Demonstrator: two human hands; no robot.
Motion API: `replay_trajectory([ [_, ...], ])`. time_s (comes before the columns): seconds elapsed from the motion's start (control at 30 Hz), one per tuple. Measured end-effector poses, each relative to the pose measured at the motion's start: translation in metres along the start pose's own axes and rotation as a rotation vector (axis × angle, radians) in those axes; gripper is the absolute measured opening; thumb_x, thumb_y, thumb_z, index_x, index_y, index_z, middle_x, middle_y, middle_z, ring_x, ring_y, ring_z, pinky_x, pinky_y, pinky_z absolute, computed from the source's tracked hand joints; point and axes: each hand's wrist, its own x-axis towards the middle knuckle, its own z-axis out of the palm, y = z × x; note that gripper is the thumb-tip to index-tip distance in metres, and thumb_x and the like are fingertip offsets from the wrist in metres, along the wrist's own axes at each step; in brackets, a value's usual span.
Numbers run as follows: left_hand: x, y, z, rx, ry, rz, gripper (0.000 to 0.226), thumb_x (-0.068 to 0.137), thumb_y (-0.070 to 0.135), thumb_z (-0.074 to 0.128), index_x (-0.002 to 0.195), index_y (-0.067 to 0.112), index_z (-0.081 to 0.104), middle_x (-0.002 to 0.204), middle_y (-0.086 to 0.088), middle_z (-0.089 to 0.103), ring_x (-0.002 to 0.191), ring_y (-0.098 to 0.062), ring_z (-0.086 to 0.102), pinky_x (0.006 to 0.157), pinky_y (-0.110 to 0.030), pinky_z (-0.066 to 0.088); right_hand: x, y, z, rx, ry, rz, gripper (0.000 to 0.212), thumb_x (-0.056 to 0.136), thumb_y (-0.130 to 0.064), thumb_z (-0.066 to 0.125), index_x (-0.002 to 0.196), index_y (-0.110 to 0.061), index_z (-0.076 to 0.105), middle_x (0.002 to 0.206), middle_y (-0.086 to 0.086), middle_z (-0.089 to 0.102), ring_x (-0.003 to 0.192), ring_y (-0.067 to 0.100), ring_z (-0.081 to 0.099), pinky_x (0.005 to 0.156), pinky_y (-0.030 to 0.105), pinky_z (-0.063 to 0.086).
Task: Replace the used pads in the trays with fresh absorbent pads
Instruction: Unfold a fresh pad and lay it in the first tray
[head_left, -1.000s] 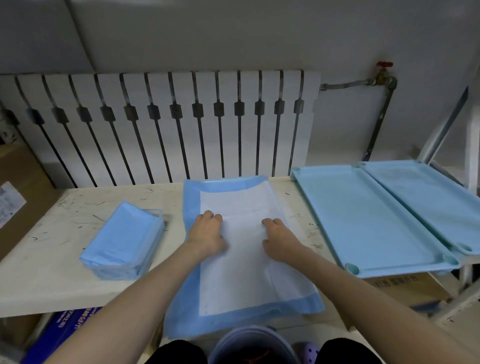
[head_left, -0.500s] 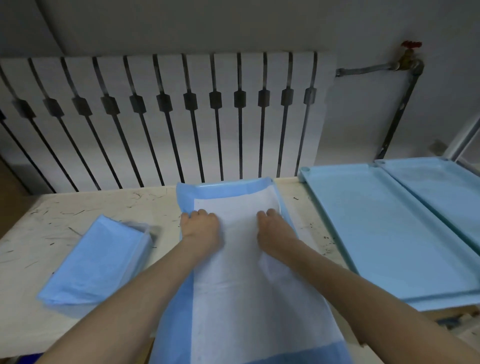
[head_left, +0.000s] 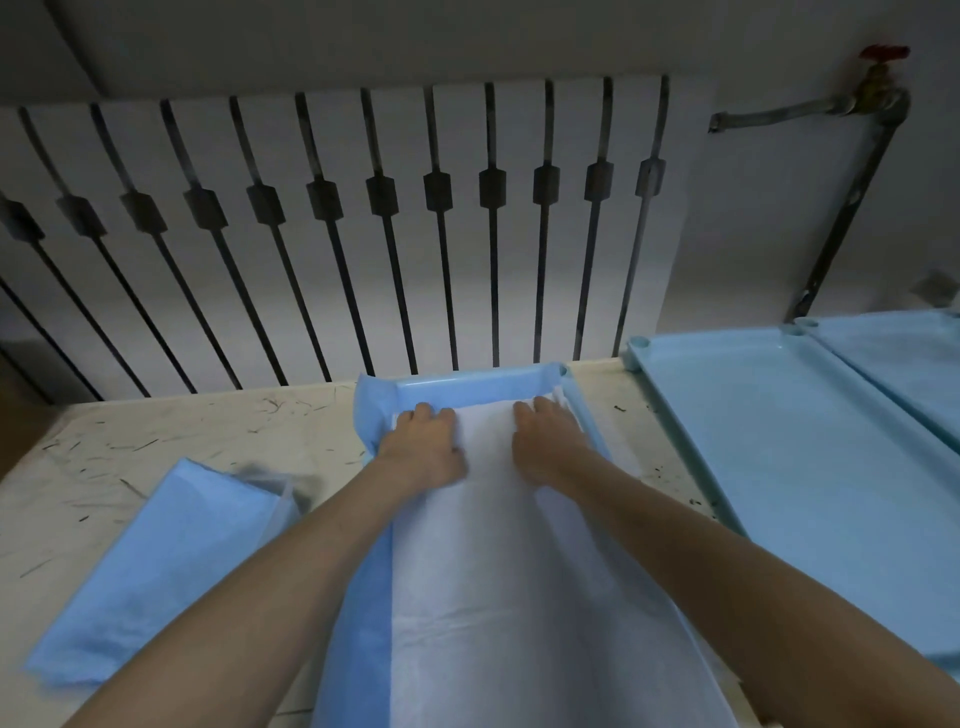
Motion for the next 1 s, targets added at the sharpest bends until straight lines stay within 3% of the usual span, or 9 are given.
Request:
replay_trajectory([
  [0.1,0.009,-0.008,0.012,-0.045,-0.097,-0.047,0.074,0.086,0.061,0.043,0.144,0.02,0.023,0.149,-0.011,0.015,0.141,-0.032,0.009,0.111,-0.045,0.028,0.009,0.0,0.004,0.048,-0.035,0.035,0.045,0.096,-0.021,0.035,0.139,-0.009,0.032,0.144,0.018,0.03,0.138,0.033,0.023,0.115,0.043,0.022],
  [0.2,0.015,-0.01,0.022,-0.016,-0.093,-0.077,0.09,0.082,0.072,0.038,0.15,0.024,0.005,0.155,-0.011,0.0,0.144,-0.034,-0.005,0.116,-0.047,0.019,0.015,0.002,0.005,0.059,-0.018,0.063,0.049,0.099,-0.029,0.029,0.145,-0.013,0.023,0.154,0.015,0.017,0.143,0.031,0.013,0.113,0.046,0.025],
  [0.3,0.011,-0.008,0.018,0.045,-0.086,-0.053,0.08,0.085,0.068,0.038,0.146,0.019,0.018,0.15,-0.014,0.016,0.141,-0.034,0.013,0.112,-0.047,0.027,0.017,0.005,0.002,0.046,-0.027,0.059,0.049,0.1,-0.029,0.029,0.145,-0.011,0.024,0.154,0.016,0.018,0.143,0.032,0.015,0.115,0.044,0.023],
  [0.4,-0.01,-0.002,0.005,0.142,-0.027,0.049,0.044,0.088,0.047,0.048,0.119,0.016,0.047,0.123,-0.009,0.046,0.113,-0.026,0.049,0.09,-0.04,0.045,0.01,0.002,-0.005,0.04,-0.054,0.001,0.038,0.095,-0.02,0.037,0.131,-0.01,0.042,0.138,0.017,0.039,0.129,0.034,0.036,0.108,0.044,0.034],
  [0.5,-0.037,0.003,-0.002,0.218,-0.017,0.06,0.026,0.085,0.032,0.052,0.108,0.019,0.055,0.111,-0.003,0.053,0.104,-0.023,0.055,0.078,-0.032,0.042,-0.023,-0.013,-0.006,0.03,-0.139,-0.198,0.041,0.092,-0.018,0.044,0.133,-0.017,0.046,0.133,0.01,0.044,0.123,0.029,0.042,0.102,0.044,0.04],
  [0.6,-0.069,0.004,-0.005,0.316,-0.029,0.049,0.023,0.086,0.027,0.052,0.107,0.019,0.056,0.113,-0.002,0.057,0.108,-0.021,0.056,0.085,-0.032,0.039,-0.068,-0.02,0.0,0.055,-0.145,-0.265,0.044,0.093,-0.018,0.046,0.137,-0.02,0.044,0.139,0.008,0.04,0.127,0.027,0.038,0.102,0.043,0.04],
  [0.7,-0.102,0.002,0.001,0.378,0.0,0.056,0.024,0.085,0.026,0.051,0.108,0.021,0.056,0.114,0.0,0.058,0.111,-0.021,0.056,0.097,-0.037,0.031,-0.102,-0.007,0.003,0.027,-0.122,-0.178,0.042,0.092,-0.015,0.047,0.134,-0.015,0.044,0.134,0.01,0.042,0.124,0.029,0.04,0.099,0.038,0.04],
  [0.8,-0.13,0.0,0.011,0.413,-0.011,0.052,0.027,0.086,0.02,0.046,0.112,0.018,0.053,0.115,-0.001,0.057,0.114,-0.022,0.053,0.111,-0.049,0.016,-0.133,0.004,-0.001,-0.008,-0.131,-0.095,0.033,0.088,-0.013,0.049,0.12,-0.009,0.047,0.123,0.014,0.044,0.119,0.032,0.043,0.097,0.038,0.04],
  [1.0,-0.175,0.021,0.016,0.425,-0.105,0.085,0.031,0.09,0.024,0.044,0.118,0.017,0.053,0.117,-0.004,0.056,0.115,-0.025,0.053,0.113,-0.055,0.006,-0.18,-0.003,-0.01,-0.081,-0.165,-0.077,0.025,0.088,-0.009,0.043,0.113,-0.007,0.049,0.116,0.013,0.047,0.105,0.03,0.053,0.09,0.039,0.046],
])
